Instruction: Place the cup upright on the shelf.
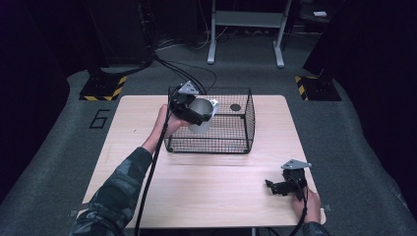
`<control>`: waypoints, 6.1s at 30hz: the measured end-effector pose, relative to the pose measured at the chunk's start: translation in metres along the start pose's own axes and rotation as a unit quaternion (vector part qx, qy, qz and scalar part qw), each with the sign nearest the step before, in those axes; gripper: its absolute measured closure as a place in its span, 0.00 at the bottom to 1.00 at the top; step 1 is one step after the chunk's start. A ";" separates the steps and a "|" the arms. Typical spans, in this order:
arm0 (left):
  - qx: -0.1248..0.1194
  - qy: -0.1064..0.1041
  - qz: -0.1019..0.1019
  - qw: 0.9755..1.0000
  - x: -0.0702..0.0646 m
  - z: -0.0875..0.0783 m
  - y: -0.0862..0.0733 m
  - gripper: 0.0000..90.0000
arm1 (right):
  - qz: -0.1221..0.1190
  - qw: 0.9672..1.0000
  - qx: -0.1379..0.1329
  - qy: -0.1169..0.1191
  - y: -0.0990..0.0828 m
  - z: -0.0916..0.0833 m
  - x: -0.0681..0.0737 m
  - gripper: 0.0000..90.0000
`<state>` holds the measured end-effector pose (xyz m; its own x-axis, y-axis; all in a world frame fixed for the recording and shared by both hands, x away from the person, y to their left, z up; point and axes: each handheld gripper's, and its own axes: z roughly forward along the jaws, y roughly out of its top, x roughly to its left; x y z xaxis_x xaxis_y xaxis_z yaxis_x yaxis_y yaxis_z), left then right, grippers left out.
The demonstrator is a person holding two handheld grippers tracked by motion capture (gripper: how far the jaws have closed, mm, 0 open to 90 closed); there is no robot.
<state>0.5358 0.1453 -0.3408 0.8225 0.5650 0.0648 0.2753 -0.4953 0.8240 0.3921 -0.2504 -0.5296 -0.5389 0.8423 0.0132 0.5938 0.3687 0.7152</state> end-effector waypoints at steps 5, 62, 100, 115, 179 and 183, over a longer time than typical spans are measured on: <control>0.012 0.001 -0.003 1.000 0.004 0.008 -0.002 0.07 | 0.000 1.000 0.000 0.000 0.000 0.000 0.000 0.00; 0.115 -0.018 -0.006 0.993 0.017 0.095 -0.022 0.07 | -0.009 1.000 0.002 -0.002 0.000 0.000 -0.001 0.00; 0.140 -0.022 -0.009 0.990 0.019 0.088 -0.046 0.06 | -0.008 1.000 0.002 -0.002 0.000 0.000 -0.001 0.00; 0.099 -0.013 -0.024 0.995 0.021 0.073 -0.039 0.00 | -0.010 1.000 0.002 -0.002 0.000 0.000 -0.001 0.00; 0.057 0.134 -0.133 0.980 -0.037 -0.124 -0.250 0.00 | -0.008 1.000 0.002 -0.002 0.000 0.000 -0.001 0.00; 0.063 0.149 -0.161 0.974 -0.034 -0.117 -0.274 0.00 | -0.008 1.000 0.002 -0.002 0.000 0.000 -0.001 0.00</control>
<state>0.3736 0.3390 -0.5026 0.5076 0.8615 -0.0098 0.5692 -0.3267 0.7545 0.3926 -0.2511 -0.5297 -0.5458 0.8379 -0.0014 0.5880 0.3842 0.7118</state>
